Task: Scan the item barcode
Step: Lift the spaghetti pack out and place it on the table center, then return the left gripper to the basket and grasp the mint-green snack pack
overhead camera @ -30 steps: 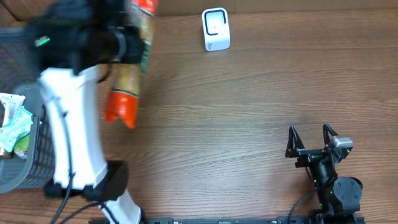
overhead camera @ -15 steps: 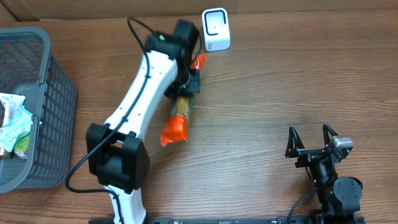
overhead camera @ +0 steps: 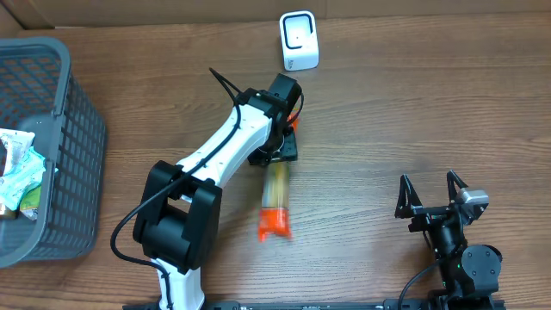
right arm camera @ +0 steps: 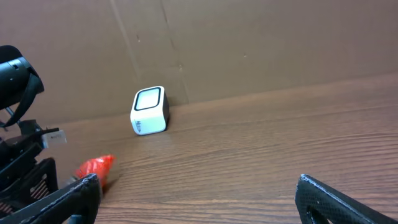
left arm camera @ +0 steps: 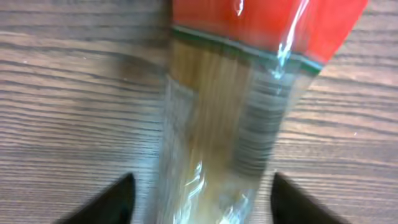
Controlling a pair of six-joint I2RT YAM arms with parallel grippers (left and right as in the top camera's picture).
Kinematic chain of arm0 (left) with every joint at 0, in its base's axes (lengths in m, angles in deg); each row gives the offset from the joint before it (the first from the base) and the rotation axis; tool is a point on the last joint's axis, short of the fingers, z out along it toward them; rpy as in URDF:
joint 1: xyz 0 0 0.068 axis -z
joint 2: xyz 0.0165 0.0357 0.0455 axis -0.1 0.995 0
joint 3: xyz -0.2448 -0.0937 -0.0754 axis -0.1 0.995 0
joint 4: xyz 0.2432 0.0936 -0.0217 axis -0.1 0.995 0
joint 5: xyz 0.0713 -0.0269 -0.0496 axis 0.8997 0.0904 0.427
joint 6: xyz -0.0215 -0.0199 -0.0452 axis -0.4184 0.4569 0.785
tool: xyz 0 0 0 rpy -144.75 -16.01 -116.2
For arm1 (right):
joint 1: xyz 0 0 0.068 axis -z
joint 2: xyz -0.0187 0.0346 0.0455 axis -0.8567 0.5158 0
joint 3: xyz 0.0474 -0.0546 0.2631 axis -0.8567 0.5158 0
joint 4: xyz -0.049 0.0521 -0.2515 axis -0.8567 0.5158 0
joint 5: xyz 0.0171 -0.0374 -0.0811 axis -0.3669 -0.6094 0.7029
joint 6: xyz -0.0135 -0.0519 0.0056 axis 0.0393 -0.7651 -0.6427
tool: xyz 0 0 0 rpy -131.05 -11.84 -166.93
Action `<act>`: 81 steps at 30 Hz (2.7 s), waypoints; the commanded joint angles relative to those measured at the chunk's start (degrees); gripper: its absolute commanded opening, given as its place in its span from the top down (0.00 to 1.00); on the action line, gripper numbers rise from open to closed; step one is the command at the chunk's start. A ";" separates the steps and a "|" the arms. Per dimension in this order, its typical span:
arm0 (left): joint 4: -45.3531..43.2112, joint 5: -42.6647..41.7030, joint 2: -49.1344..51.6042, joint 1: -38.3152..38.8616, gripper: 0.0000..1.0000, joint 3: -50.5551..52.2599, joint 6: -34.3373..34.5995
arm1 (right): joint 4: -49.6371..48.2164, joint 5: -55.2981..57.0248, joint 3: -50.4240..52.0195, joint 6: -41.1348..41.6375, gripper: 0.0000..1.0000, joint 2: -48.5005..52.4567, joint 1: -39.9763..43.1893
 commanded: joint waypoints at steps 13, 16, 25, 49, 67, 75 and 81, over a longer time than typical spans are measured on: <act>22.45 0.76 -3.91 -11.32 0.23 -36.44 -9.29 | -0.42 0.55 0.52 -0.07 0.00 -0.39 -0.35; 27.32 3.50 -6.12 -15.69 0.22 -43.87 -9.88 | -0.42 0.55 0.52 -0.09 0.00 -0.39 -0.35; 32.00 5.01 -16.26 -36.30 0.20 -49.51 -12.20 | -0.42 0.55 0.52 -0.07 0.00 -0.39 -0.35; 27.58 8.48 -5.79 -69.66 0.23 -48.02 -20.44 | -0.42 0.55 0.52 -0.07 0.00 -0.39 -0.35; 28.98 11.56 9.11 -69.57 0.30 -47.25 -32.24 | -0.42 0.55 0.52 -0.09 0.00 -0.39 -0.35; 28.76 12.66 13.64 -70.12 0.05 -47.23 -35.50 | -0.42 0.55 0.52 -0.09 0.00 -0.39 -0.35; 28.68 12.39 18.34 -69.99 0.00 -47.23 -38.03 | -0.42 0.55 0.52 -0.07 0.00 -0.39 -0.35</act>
